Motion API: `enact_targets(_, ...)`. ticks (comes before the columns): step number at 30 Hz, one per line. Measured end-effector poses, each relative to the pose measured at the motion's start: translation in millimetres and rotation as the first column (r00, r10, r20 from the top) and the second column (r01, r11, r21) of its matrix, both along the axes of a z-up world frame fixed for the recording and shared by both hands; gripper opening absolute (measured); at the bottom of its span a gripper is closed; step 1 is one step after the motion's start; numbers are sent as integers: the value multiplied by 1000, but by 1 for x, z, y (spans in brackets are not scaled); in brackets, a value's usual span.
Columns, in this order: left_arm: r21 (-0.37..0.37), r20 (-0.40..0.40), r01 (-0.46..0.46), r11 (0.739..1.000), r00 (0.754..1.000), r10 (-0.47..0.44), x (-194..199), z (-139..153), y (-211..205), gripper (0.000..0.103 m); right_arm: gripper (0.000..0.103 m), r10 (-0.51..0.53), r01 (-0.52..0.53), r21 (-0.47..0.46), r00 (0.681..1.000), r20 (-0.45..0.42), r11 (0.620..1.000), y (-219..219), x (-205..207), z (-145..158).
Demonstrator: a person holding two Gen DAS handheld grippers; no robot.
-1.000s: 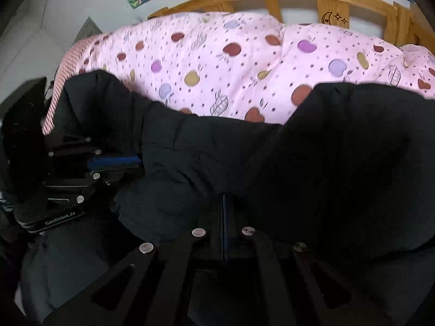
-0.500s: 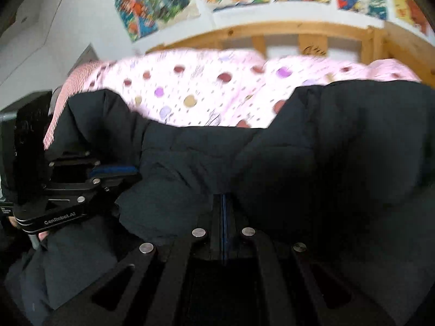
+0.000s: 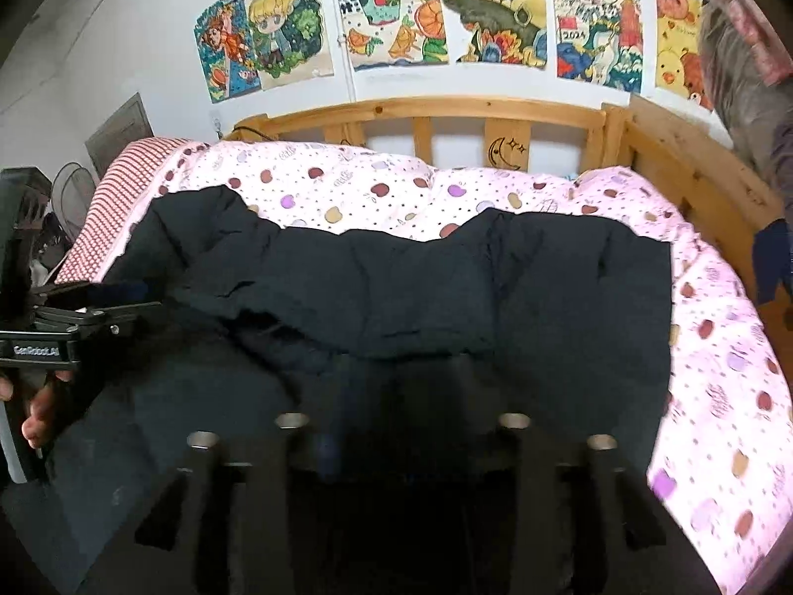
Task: Fold large clothes
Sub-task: 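Release the hem with both grippers and pull them back from the jacket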
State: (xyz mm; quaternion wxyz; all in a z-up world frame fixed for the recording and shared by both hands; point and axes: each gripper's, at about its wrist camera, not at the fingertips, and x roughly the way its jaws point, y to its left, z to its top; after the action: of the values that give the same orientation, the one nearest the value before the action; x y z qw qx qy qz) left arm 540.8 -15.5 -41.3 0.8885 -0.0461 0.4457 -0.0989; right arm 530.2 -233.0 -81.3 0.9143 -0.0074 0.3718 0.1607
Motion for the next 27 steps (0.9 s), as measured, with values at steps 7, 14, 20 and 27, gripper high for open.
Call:
enact_targets(7, -14, 16, -65, 998, 998, 65, -50, 16, 11, 91, 61, -1, 0, 35, 1000, 29, 999, -23, -37, 38)
enact_targets(14, 38, 95, -66, 997, 994, 63, -105, 48, 16, 103, 79, -28, 24, 91, 999, 38, 996, -29, -81, 63)
enact_targets(20, 73, 154, -53, 996, 987, 42, -155, 80, 15, 103, 83, -20, 15, 81, 998, 66, 997, -33, -130, 84)
enact_targets(27, 71, 212, -38, 997, 977, 22, -203, 109, 9, 103, 83, -12, 7, 51, 994, 109, 999, -36, -185, 106)
